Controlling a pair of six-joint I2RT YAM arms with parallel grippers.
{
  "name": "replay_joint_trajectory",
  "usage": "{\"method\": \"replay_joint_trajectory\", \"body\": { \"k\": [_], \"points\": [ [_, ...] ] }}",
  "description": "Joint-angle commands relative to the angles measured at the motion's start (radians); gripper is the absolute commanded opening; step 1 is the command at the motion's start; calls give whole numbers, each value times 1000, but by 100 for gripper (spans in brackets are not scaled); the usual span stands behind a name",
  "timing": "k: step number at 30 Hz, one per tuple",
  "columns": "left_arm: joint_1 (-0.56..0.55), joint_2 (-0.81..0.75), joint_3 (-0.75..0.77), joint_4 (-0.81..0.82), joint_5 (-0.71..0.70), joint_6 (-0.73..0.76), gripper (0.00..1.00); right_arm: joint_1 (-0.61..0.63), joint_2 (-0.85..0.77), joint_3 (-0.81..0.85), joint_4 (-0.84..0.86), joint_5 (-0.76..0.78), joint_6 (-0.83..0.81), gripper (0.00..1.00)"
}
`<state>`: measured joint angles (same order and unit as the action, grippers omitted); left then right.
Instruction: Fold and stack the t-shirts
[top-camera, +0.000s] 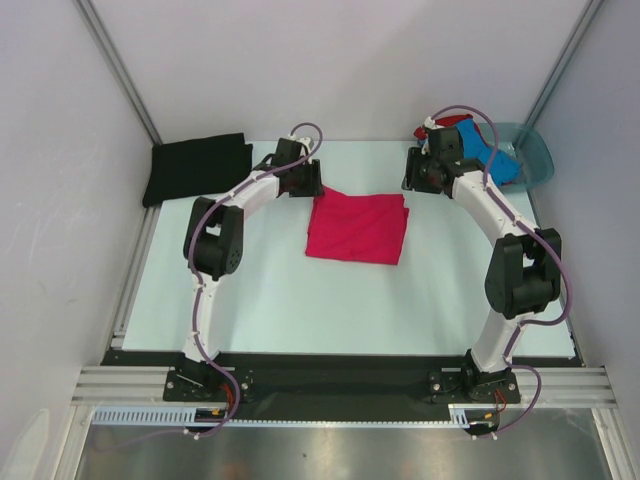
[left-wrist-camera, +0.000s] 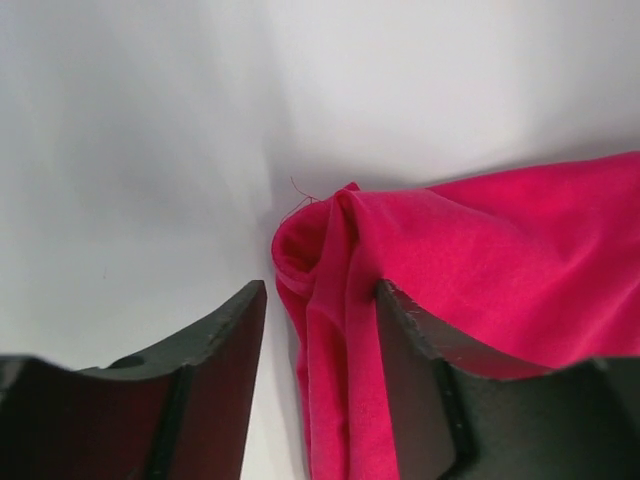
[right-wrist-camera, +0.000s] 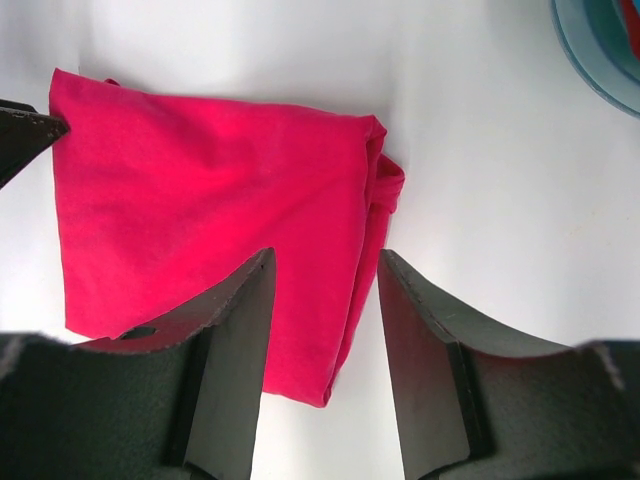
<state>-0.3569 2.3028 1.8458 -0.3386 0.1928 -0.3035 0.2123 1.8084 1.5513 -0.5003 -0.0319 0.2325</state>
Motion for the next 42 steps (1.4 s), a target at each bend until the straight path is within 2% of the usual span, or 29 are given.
{"method": "replay_joint_trajectory", "body": {
  "k": [1,2,7,8,10,17,19,28,35,36,37,40,41,42],
  "points": [
    [-1,6,27,26,22,14,52,-1,2,3,11,1,-10,51],
    [-1,10,36,24,30,7,49,-2,5,3,8,1,-10,51],
    [-10,26,49,27,45,-2,45,-4,3,1,3,10,-15,51],
    [-11,26,50,27,51,-2,40,-5,3,0,3,10,-15,51],
    [-14,29,53,33,60,-3,38,-5,3,0,0,12,-15,51],
    [-14,29,69,38,70,-11,12,-7,14,-5,0,6,-15,51],
    [-13,23,70,39,59,-8,0,-7,16,-5,-4,6,-16,51],
    [64,21,66,79,99,-66,0,-7,6,-39,-18,-2,-16,51],
    [99,15,4,134,105,-124,0,-5,-3,-82,-26,-11,-13,50],
    [101,20,7,135,109,-126,5,-5,-6,-89,-26,-11,-12,51],
    [102,21,6,133,112,-126,17,-5,-7,-92,-24,-10,-12,51],
    [102,23,1,133,123,-128,68,-5,-7,-103,-18,-11,-6,51],
    [102,14,-22,148,122,-131,72,-7,-6,-112,-9,-19,-2,51],
    [102,-8,-40,159,122,-132,89,-8,-1,-122,-4,-28,13,52]
  ]
}}
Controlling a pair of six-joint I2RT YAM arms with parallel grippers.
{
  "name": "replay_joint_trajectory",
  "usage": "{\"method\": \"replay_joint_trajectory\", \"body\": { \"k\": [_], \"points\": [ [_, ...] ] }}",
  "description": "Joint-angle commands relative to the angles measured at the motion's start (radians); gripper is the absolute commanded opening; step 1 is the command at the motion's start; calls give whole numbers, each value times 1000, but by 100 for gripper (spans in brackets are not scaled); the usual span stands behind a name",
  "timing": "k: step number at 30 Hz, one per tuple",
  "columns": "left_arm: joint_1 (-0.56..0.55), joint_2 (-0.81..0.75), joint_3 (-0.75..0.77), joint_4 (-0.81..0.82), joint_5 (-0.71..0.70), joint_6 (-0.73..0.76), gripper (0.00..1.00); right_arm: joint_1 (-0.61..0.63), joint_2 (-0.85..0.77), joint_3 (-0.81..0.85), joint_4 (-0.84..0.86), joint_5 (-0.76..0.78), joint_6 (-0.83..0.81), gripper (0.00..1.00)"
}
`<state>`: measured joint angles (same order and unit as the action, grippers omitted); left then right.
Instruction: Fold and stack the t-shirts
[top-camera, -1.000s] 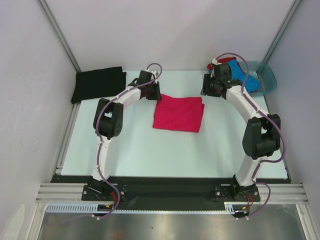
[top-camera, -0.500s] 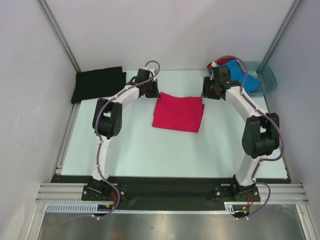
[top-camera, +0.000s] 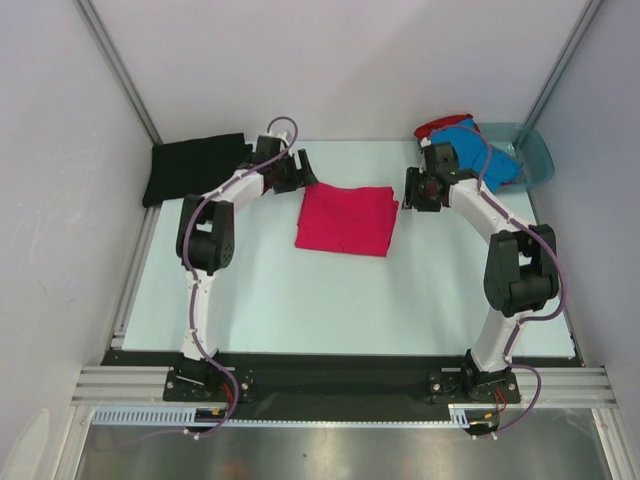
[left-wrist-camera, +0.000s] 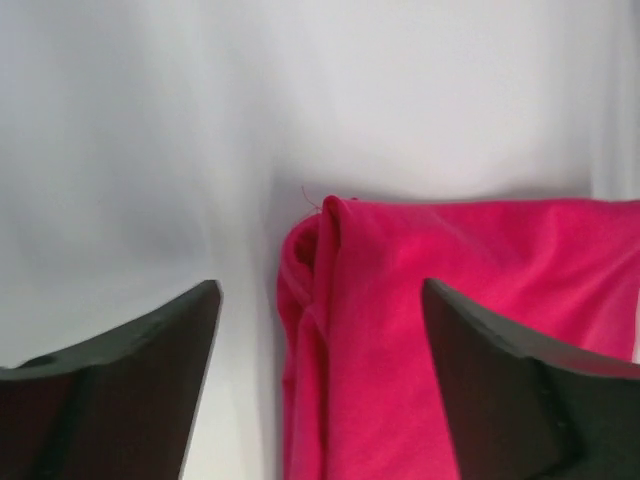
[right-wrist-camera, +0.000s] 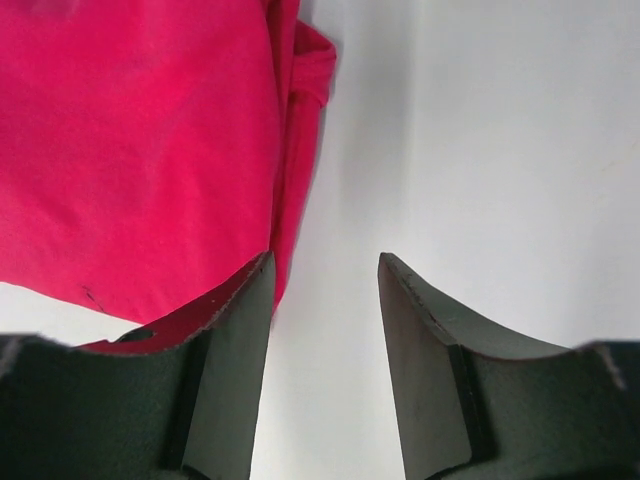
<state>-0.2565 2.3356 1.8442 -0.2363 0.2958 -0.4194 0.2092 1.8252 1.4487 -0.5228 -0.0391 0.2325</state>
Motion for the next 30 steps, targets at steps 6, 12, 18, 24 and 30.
{"method": "replay_joint_trajectory", "body": {
  "k": [6,12,18,24,30],
  "points": [
    [2,-146,-216,132,0,-16,100,-39,6,-109,147,-218,83,58],
    [0,-226,-376,227,61,-77,100,-53,130,-79,254,-344,119,63],
    [-6,-317,-499,284,94,-113,100,-57,210,-34,305,-393,137,65],
    [-49,-406,-603,288,82,-131,100,-60,263,2,316,-404,126,65],
    [-105,-423,-639,292,88,-137,100,-57,327,61,300,-444,120,65]
  ]
}}
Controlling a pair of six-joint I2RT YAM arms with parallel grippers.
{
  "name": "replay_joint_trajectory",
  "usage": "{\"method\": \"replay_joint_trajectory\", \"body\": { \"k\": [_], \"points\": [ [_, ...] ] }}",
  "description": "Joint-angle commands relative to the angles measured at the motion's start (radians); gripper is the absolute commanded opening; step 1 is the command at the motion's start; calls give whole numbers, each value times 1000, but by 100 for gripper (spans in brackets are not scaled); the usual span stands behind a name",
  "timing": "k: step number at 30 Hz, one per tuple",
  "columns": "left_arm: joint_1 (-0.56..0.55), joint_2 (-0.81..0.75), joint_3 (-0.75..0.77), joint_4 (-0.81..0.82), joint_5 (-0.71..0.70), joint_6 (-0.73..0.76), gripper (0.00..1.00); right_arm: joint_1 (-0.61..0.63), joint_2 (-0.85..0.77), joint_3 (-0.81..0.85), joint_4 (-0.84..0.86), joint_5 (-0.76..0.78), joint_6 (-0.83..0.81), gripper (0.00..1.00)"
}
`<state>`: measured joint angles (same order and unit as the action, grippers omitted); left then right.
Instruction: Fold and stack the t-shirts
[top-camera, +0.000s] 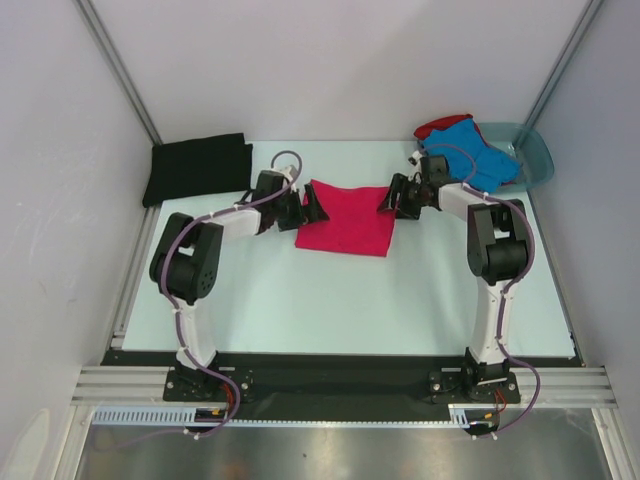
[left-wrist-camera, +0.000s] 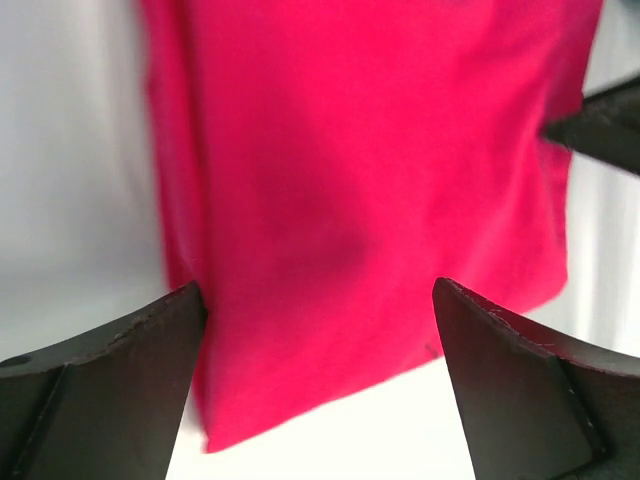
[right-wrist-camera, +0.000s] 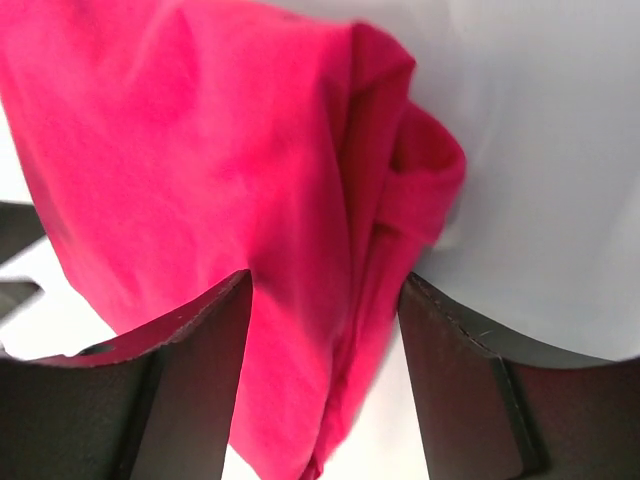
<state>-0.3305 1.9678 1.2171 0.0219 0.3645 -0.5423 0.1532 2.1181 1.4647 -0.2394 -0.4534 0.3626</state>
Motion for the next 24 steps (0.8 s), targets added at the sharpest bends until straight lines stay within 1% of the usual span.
{"method": "replay_joint_trajectory", "body": {
  "k": [1,2,3,5,9,14,15,17,19,20,21,22,24],
  "points": [
    [-47,-50,-11,35,19,-16,100,0,43,49,17,-54,-10,63],
    [-54,-46,-8,35,17,-18,100,0,51,58,17,-70,-10,60],
    [-65,-43,-8,38,24,-19,100,2,66,60,20,-83,-8,51],
    [-73,-34,-1,36,27,-19,100,2,77,57,29,-119,-4,36],
    [-76,-32,-4,44,36,-27,100,-3,103,52,54,-177,9,0],
    [-76,-38,-17,49,42,-25,100,-33,92,7,135,-261,50,0],
    [-76,-43,-24,52,47,-31,100,-43,88,-6,178,-287,68,0],
    [-77,-59,-62,81,63,-44,100,-78,83,-18,181,-333,73,0],
    [-84,-93,-97,110,60,-61,100,-101,77,-9,148,-323,38,0],
    [-88,-104,-129,115,53,-62,100,-109,71,2,125,-317,20,2],
    [-93,-115,-143,118,42,-62,100,-122,66,11,86,-312,3,33],
    [-94,-131,-152,124,34,-61,100,-126,59,17,78,-291,-11,43],
    [-94,-142,-160,118,4,-45,100,-126,20,13,71,-260,-27,58]
  ]
}}
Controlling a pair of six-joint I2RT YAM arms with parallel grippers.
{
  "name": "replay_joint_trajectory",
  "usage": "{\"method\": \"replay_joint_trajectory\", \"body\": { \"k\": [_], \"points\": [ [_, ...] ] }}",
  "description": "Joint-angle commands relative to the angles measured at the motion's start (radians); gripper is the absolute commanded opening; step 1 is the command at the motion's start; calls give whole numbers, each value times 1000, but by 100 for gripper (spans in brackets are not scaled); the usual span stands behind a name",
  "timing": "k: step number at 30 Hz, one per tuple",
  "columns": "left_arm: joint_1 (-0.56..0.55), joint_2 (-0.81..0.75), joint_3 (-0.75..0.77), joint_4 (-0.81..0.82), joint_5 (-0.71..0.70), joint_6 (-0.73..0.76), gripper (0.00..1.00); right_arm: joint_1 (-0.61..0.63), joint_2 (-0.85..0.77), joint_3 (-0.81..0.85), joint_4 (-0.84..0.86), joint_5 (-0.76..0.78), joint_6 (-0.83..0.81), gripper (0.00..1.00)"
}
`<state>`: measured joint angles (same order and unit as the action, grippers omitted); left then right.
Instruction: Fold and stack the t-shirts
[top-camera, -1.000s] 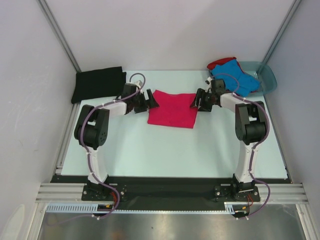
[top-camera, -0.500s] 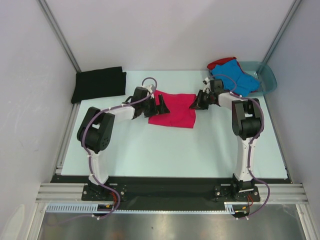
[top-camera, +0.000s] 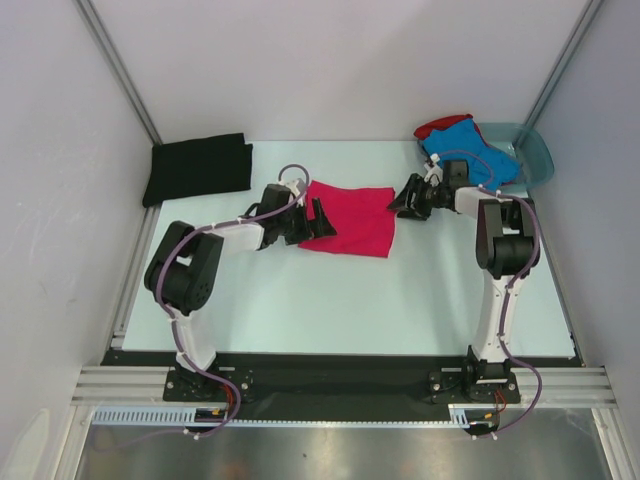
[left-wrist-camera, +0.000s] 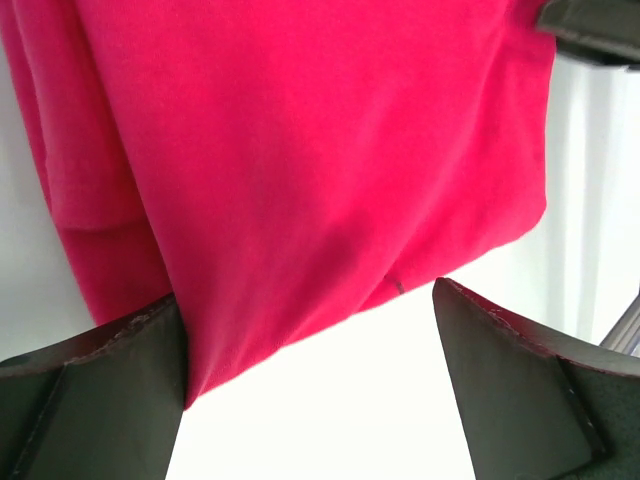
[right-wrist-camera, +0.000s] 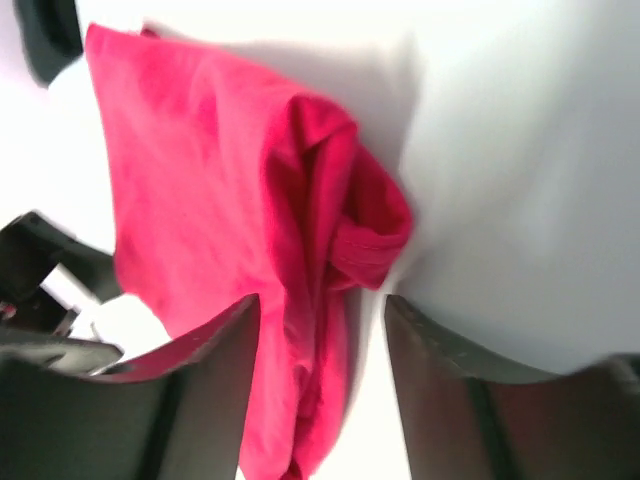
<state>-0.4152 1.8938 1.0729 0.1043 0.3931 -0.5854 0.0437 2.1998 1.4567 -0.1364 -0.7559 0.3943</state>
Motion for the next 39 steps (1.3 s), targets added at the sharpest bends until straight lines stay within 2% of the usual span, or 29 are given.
{"method": "replay_joint_trajectory", "body": {
  "k": [1,2,3,5,14,18,26,29,32,33,34,35,36,39],
  "points": [
    [-10,-71,-8,14,-31,7,100,-13,-71,19,-38,82,-67,60],
    [-10,-71,11,2,-37,24,100,-11,-89,24,-51,102,-74,62],
    [-10,-73,21,-8,-43,27,100,-7,-94,30,-58,134,-81,72],
    [-10,-73,35,-15,-45,29,100,-2,-97,48,-69,154,-97,73],
    [-10,-85,41,-37,-56,45,100,28,-6,148,-92,173,-92,72],
    [-10,-87,48,-54,-63,56,100,47,38,189,-83,149,-55,67],
    [-10,-88,56,-68,-69,70,100,68,37,166,-69,190,-48,68],
    [-10,-82,59,-72,-68,70,100,64,47,166,-66,170,-41,64],
    [-10,-82,58,-69,-68,68,100,65,57,163,-46,141,-16,47],
    [-10,-81,58,-69,-66,68,100,64,58,162,-37,121,-5,29],
    [-10,-81,59,-71,-66,68,100,64,69,162,-29,110,4,23],
    [-10,-81,59,-71,-68,67,100,64,74,160,-5,93,21,10],
    [-10,-81,59,-71,-68,67,100,62,81,157,9,63,31,2],
    [-10,-84,55,-66,-65,65,100,55,87,145,78,18,64,0]
  ]
}}
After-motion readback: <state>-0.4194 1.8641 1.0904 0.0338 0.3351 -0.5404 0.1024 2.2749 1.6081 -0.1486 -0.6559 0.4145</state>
